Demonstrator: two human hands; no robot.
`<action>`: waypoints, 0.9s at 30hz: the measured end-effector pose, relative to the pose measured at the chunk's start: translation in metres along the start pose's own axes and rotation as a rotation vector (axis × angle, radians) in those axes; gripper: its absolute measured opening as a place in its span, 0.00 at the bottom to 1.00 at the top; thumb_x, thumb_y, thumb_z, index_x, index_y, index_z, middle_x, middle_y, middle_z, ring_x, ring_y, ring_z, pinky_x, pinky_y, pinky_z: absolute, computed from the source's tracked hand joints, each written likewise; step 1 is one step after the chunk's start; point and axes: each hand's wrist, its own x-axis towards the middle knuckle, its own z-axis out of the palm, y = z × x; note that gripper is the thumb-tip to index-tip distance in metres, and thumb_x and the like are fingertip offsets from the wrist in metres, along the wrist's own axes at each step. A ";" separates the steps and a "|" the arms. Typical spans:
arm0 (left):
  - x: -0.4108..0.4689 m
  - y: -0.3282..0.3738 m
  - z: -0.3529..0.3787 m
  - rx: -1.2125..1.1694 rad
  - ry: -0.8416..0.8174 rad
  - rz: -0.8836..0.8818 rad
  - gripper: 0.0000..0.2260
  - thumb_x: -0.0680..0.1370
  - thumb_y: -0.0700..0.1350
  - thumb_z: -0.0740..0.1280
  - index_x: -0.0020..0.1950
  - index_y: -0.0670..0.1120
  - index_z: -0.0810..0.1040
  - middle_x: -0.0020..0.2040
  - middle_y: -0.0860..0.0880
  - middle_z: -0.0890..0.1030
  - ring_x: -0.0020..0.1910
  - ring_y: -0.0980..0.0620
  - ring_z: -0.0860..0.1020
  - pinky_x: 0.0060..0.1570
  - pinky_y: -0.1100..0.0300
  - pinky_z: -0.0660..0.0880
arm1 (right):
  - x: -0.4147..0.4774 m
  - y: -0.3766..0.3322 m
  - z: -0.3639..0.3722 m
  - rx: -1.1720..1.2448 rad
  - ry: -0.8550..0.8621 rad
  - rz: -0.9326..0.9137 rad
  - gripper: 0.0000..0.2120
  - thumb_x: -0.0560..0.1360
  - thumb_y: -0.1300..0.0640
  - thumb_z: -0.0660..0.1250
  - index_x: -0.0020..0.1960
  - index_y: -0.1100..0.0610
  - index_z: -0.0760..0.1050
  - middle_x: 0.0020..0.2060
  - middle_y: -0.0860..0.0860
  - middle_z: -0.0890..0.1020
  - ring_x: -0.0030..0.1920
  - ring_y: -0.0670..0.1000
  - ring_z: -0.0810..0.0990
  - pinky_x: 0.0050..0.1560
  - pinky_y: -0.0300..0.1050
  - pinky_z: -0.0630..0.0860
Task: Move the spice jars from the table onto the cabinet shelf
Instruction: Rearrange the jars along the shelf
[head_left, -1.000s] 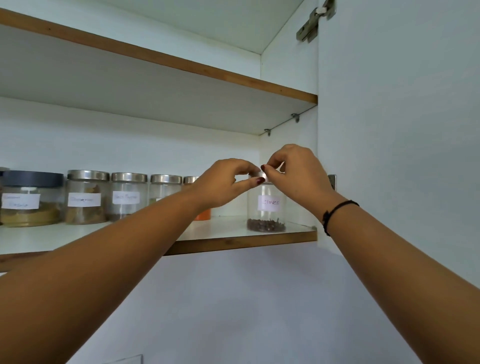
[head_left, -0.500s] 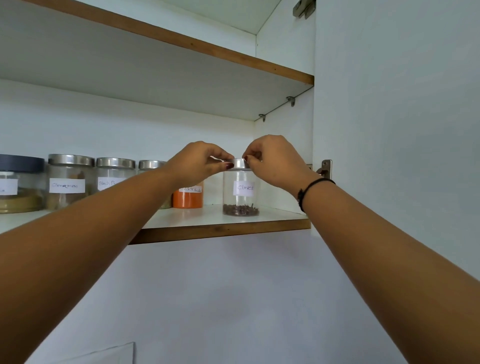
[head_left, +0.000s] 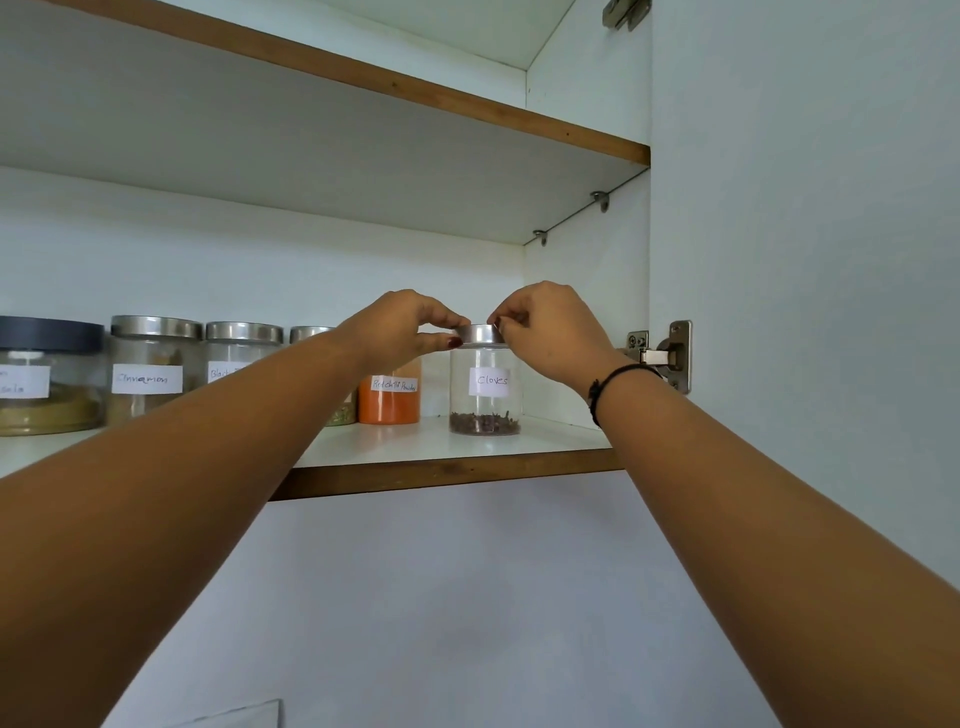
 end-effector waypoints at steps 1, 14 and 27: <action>0.002 -0.001 0.001 0.004 -0.003 -0.006 0.16 0.81 0.46 0.67 0.69 0.50 0.77 0.68 0.48 0.78 0.67 0.48 0.73 0.61 0.60 0.66 | 0.002 0.000 0.002 -0.002 -0.002 0.002 0.14 0.78 0.62 0.61 0.54 0.55 0.84 0.50 0.51 0.84 0.49 0.52 0.81 0.51 0.47 0.79; 0.018 -0.018 0.005 0.071 -0.051 -0.049 0.17 0.80 0.46 0.68 0.69 0.48 0.77 0.69 0.48 0.77 0.68 0.47 0.73 0.66 0.54 0.68 | 0.023 -0.001 0.024 -0.062 -0.071 0.039 0.12 0.75 0.60 0.62 0.52 0.54 0.83 0.49 0.50 0.83 0.48 0.52 0.81 0.50 0.50 0.81; 0.010 -0.015 0.017 0.223 0.052 0.060 0.16 0.83 0.45 0.63 0.71 0.45 0.76 0.66 0.45 0.80 0.64 0.45 0.77 0.64 0.50 0.73 | 0.031 0.005 0.040 -0.031 -0.082 0.045 0.14 0.74 0.62 0.62 0.54 0.55 0.83 0.52 0.51 0.83 0.51 0.54 0.81 0.54 0.52 0.80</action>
